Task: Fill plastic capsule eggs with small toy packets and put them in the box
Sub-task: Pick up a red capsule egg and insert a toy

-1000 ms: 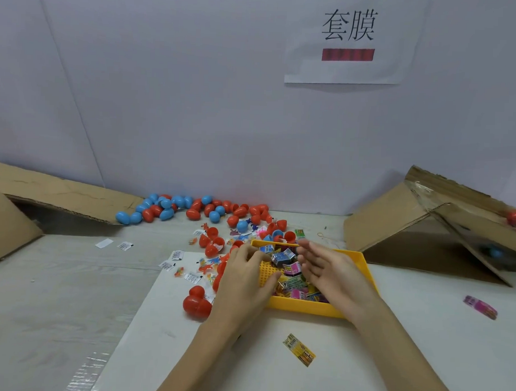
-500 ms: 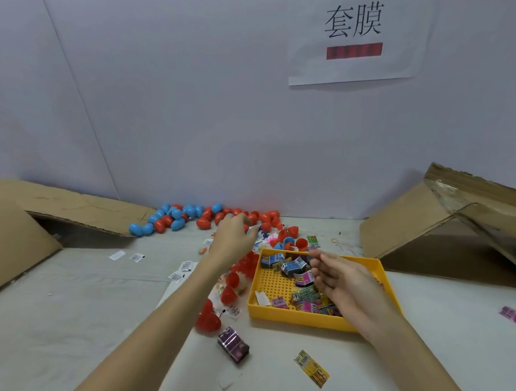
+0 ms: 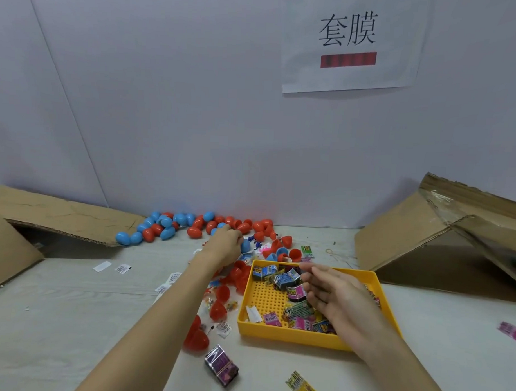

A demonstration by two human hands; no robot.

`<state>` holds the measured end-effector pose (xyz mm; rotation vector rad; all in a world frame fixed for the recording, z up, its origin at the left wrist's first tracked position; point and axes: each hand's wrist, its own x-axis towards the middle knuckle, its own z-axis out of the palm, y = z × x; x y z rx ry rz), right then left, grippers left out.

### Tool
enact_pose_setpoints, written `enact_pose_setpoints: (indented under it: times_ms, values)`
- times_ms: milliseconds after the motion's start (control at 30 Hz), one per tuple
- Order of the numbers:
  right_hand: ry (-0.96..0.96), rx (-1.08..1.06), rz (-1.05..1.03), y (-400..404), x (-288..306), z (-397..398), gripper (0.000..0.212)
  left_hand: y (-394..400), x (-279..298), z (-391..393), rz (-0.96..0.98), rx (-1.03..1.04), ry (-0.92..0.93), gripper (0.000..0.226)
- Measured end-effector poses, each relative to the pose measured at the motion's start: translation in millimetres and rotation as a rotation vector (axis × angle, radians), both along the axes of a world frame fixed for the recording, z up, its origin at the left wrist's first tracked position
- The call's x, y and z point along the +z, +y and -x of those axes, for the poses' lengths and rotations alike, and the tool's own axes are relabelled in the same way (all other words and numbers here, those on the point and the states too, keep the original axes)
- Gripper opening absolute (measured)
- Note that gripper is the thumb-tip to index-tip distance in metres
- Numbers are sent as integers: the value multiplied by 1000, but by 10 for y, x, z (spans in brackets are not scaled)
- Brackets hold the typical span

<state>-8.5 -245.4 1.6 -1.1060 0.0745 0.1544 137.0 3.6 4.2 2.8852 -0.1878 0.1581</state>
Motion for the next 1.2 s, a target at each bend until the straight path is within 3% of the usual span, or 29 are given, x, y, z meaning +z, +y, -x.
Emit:
enact_pose_setpoints:
  times_ms: [267,433,567,867,1000,1200]
  values:
    - [7,-6,0,16,54,50,24,12,6,432,201,70,-233,24]
    - [-9,-8,38,31,64,72,22,-264,159,1040,477,-70,-454,20]
    - [-112,9,179,80,69,127,20,-629,38,1517,689,-196,-453,31]
    - [-277,26,400,135,47,179,24,-668,-146,1646,713,-362,-438,36]
    - [-263,-19,390,138,44,187,24,-682,-138,1672,769,-382,-418,46]
    - [-207,-37,315,144,11,156,44,-681,-134,1685,871,-319,-403,26]
